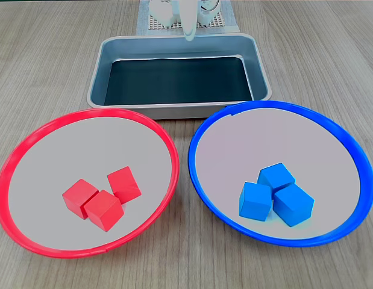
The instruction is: Move six blocks tray to matching dishes
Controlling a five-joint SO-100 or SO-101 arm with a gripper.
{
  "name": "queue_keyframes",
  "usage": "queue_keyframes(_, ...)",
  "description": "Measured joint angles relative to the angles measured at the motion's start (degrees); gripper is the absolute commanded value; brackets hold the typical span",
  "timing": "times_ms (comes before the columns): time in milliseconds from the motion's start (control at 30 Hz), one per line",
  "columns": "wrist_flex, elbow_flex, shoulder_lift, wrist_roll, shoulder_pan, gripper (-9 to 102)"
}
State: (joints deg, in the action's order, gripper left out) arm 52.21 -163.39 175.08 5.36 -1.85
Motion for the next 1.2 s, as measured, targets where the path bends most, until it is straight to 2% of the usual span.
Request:
queue_keyframes(200, 5.10, -8.53, 13.45, -0.53, -2.46, 0)
queue_keyframes(1200, 5.62, -9.76, 14.24, -0.88, -2.90, 0)
